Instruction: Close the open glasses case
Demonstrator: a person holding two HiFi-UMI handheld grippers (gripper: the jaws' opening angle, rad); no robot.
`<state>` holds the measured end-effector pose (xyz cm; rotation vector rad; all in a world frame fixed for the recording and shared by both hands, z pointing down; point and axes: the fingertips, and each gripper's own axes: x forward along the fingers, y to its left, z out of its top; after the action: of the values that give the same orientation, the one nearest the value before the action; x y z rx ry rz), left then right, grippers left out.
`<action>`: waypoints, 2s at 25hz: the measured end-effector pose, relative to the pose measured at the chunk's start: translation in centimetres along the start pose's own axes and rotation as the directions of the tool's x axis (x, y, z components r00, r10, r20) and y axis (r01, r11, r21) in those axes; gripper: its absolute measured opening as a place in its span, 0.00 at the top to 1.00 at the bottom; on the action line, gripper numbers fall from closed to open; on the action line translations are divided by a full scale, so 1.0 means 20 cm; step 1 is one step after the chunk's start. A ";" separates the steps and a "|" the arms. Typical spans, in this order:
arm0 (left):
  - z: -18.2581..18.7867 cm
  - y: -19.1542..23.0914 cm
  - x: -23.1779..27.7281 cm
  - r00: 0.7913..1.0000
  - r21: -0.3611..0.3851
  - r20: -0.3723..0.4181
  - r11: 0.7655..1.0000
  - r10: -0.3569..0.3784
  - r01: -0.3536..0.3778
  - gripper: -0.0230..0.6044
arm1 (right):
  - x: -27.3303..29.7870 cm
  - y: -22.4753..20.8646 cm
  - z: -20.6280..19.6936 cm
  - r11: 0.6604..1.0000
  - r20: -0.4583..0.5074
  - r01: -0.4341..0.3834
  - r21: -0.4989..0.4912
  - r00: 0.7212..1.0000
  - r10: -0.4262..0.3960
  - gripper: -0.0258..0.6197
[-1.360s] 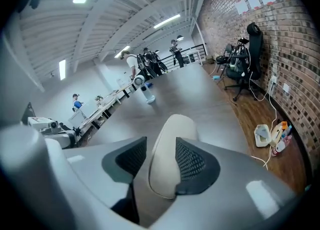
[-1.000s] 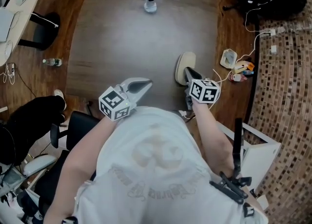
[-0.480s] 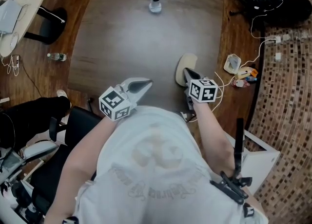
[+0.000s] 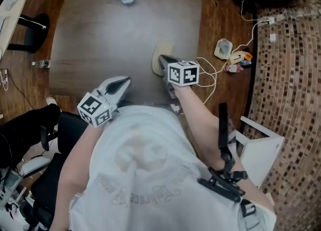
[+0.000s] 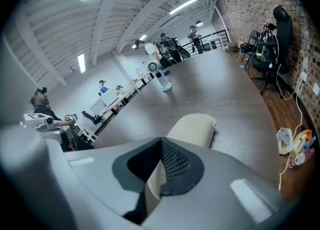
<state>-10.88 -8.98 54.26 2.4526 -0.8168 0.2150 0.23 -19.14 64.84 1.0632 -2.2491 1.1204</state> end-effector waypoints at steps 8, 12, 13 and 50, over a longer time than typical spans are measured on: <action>-0.03 -0.12 0.07 0.998 -0.020 -0.004 0.998 0.062 -0.062 0.95 | -0.07 -0.02 0.03 0.994 0.067 -0.107 0.029 0.992 0.105 0.95; 0.02 -0.16 0.11 0.998 -0.051 0.012 0.997 0.055 -0.054 0.95 | -0.05 0.00 0.04 0.992 0.085 -0.123 0.015 0.989 0.121 0.95; 0.03 -0.17 0.12 0.999 -0.043 0.011 0.998 0.048 -0.047 0.95 | -0.05 0.00 0.04 0.991 0.092 -0.131 0.012 0.987 0.130 0.95; -0.09 -0.59 0.26 0.969 0.108 -0.048 0.963 -0.244 0.248 0.95 | -1.03 0.23 -0.31 0.990 0.463 -0.055 -0.133 0.879 0.111 0.95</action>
<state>0.42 -2.78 52.05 2.6202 -0.4899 0.2145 9.75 -3.15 53.13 1.3114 -2.7187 0.8088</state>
